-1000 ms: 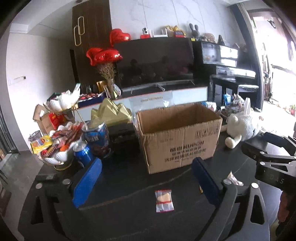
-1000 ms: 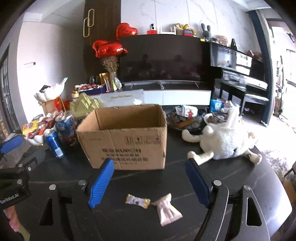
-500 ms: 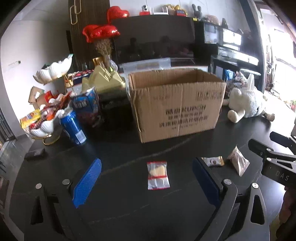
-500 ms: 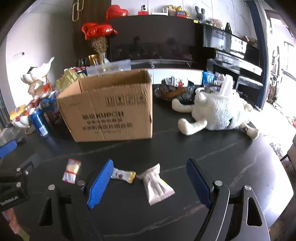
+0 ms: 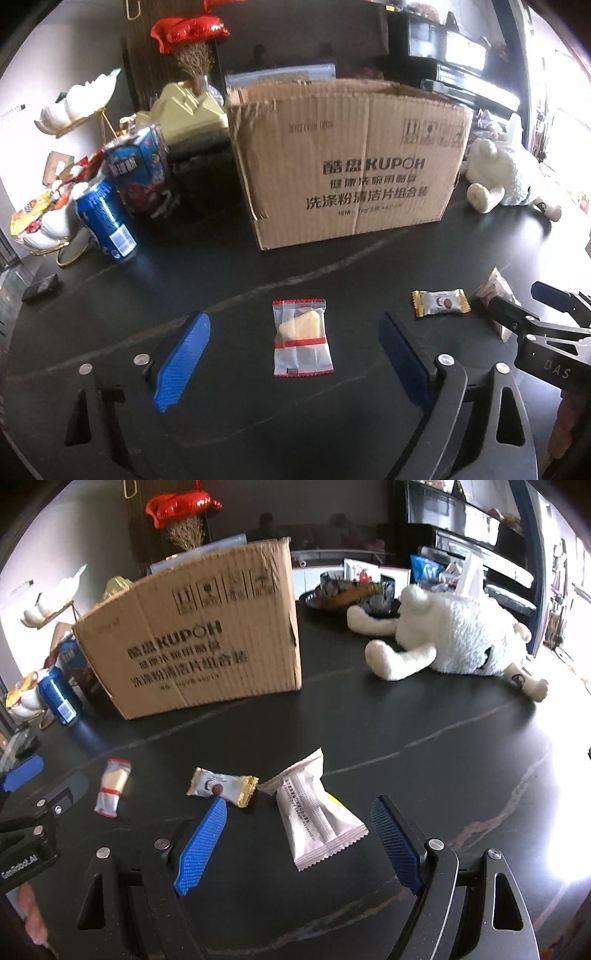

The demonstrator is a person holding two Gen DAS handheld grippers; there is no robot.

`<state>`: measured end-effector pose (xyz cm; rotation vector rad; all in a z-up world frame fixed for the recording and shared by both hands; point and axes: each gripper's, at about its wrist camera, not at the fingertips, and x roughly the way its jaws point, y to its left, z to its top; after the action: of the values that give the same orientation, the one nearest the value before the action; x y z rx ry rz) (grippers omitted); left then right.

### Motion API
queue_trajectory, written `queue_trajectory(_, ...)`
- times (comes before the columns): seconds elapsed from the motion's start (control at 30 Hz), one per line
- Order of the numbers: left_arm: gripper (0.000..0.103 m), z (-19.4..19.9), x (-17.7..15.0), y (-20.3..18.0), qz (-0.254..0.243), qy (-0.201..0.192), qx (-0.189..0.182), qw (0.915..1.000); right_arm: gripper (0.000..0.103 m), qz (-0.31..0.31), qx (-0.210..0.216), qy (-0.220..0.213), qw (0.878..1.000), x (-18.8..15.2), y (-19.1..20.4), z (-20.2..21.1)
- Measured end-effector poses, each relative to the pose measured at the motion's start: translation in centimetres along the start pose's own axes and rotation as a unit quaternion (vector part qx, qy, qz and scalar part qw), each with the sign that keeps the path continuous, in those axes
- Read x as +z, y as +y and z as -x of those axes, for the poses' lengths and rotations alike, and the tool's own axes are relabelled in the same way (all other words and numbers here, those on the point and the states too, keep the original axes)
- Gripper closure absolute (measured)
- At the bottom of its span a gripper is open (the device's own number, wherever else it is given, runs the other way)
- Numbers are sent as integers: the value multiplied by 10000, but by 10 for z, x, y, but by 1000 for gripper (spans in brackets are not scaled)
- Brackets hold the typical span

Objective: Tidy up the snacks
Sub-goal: 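Grasp the clear red-striped bread packet with the left gripper while the right grasps the white pillow packet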

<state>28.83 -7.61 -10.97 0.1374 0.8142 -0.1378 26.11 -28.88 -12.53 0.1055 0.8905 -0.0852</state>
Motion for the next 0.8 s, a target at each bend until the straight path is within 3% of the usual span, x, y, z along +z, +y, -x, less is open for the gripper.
queue_trajectory(0.37, 35, -41, 3, 6, 401, 518, -257, 9975, 27, -85, -184, 234, 9995, 2, -3, -23)
queue_trajectory(0.57, 48, -48, 0, 1, 362, 656, -314, 9967, 38, -219, -129, 289, 9993, 0, -6, -25)
queue_trajectory(0.73, 64, -54, -2, 1, 375, 775, -340, 9957, 54, -126, -119, 252, 9995, 0, -2, -24)
queue_trajectory(0.8, 65, -54, -4, 2, 393, 772, -379, 9955, 59, -78, -92, 226, 9997, -1, 0, -23)
